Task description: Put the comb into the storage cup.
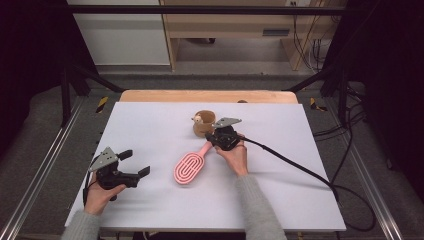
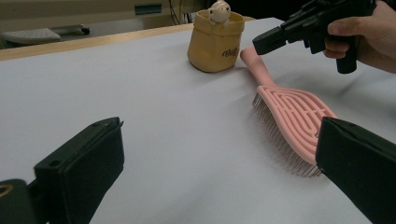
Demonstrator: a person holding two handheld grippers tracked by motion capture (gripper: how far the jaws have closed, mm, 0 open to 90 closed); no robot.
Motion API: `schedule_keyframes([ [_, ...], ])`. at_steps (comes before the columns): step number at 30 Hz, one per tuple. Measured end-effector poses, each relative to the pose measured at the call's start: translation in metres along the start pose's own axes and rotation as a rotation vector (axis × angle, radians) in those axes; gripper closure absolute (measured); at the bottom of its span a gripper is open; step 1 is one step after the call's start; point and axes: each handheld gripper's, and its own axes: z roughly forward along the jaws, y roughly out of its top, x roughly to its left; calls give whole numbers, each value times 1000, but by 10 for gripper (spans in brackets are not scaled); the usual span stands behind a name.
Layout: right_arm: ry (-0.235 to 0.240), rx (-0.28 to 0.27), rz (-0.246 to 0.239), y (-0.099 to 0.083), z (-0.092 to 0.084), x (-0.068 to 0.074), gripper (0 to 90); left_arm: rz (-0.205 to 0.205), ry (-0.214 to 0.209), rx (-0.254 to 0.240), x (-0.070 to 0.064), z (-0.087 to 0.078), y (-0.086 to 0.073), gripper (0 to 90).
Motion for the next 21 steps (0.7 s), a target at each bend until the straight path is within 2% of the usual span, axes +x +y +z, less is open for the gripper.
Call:
schedule_keyframes([
  [10,2,22,-2,-7,12,-2,900,0,-2,1,0,0,0,10],
  [21,-14,59,-17,-7,10,-3,900,1,-1,0,0,0,0,10],
])
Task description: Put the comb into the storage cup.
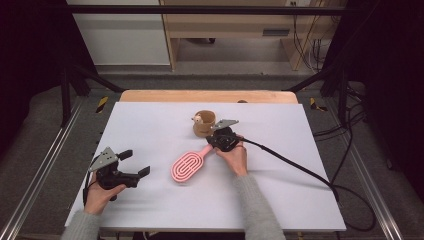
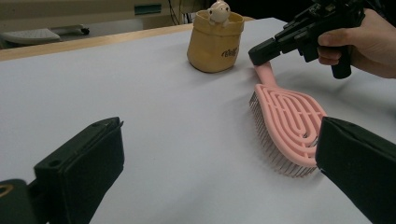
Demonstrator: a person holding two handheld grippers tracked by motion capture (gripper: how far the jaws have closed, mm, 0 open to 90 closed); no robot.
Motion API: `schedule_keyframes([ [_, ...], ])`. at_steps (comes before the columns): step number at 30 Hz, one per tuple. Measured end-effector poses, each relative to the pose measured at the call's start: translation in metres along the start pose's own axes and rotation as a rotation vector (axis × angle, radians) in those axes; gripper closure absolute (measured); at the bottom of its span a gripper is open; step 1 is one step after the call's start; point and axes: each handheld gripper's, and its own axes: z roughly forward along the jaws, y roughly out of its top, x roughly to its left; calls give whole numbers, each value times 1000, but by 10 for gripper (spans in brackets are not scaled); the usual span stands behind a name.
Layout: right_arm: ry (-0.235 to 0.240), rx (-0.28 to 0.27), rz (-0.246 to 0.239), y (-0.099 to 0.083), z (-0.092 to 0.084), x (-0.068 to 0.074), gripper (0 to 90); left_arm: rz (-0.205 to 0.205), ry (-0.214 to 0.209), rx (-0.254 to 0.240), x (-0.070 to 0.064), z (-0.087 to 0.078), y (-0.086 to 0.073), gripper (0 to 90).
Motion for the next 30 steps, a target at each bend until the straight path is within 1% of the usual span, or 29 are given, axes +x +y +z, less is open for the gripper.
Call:
schedule_keyframes([
  [4,-5,17,-1,1,-2,0,900,0,0,0,0,0,0,10],
  [6,-11,32,-11,1,-4,0,900,-1,1,-2,0,0,0,10],
  [12,-14,48,-27,1,-7,1,900,-2,2,-4,0,0,0,10],
  [13,-16,60,-29,0,-9,2,900,-2,2,-4,0,0,0,10],
  [16,-18,75,-40,0,-10,4,900,-1,2,-3,0,0,0,10],
  [30,-14,119,-65,-3,-16,8,900,1,2,-1,0,0,0,10],
])
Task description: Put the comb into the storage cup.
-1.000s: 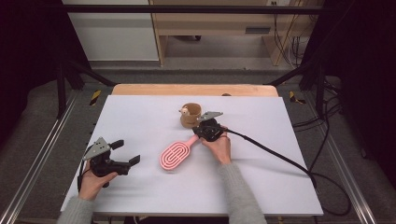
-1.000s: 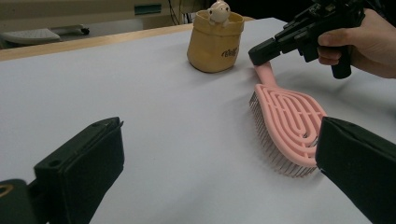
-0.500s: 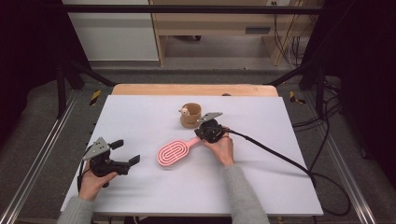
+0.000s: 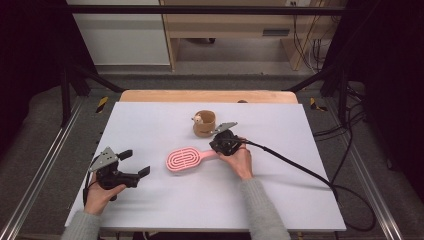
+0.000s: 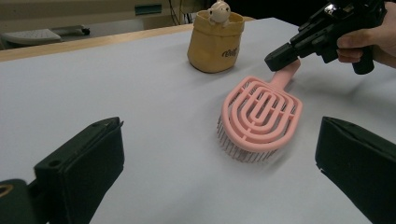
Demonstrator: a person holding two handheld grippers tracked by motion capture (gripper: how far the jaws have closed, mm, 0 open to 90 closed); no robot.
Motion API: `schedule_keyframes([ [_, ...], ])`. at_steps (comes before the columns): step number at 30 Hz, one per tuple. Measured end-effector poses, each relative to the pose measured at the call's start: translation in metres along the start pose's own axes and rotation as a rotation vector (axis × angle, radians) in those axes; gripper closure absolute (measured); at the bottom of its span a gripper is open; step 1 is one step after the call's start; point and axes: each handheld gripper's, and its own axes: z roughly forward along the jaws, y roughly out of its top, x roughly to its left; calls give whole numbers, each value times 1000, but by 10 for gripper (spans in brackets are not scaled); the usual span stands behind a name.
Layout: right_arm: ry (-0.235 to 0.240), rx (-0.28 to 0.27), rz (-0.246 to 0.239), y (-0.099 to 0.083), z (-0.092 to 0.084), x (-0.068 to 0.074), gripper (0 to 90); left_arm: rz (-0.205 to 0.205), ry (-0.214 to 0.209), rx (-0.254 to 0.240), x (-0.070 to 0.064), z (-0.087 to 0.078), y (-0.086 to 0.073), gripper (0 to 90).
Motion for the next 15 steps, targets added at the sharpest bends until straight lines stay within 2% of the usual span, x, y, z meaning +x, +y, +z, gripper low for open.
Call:
schedule_keyframes([
  [15,17,36,-24,-4,-6,8,900,1,1,1,0,0,0,10],
])
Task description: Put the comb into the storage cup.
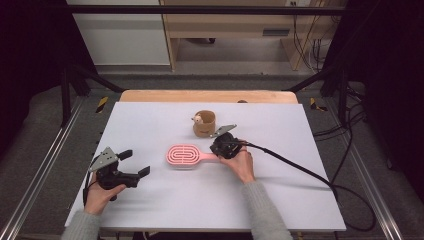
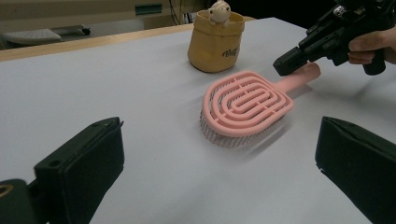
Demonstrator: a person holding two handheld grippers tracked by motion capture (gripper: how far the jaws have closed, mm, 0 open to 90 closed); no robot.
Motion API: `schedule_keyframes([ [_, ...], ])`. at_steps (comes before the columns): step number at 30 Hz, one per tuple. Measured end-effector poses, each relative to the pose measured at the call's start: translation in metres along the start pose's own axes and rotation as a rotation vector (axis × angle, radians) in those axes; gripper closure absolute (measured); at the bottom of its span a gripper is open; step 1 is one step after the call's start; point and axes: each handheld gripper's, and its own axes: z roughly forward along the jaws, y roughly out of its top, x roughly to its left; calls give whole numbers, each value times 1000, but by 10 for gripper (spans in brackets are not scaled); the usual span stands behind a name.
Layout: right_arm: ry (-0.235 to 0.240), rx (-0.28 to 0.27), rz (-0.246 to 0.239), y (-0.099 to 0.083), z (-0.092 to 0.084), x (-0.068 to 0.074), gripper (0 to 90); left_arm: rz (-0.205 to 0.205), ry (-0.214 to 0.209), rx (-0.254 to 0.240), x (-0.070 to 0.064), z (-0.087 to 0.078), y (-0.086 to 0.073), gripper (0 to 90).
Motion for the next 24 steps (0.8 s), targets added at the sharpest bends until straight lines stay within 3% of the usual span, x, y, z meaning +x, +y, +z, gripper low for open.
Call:
schedule_keyframes([
  [10,11,22,-18,-5,-1,7,900,0,0,0,0,0,0,10],
  [24,52,6,-21,-17,-10,14,891,0,0,3,0,1,0,10],
])
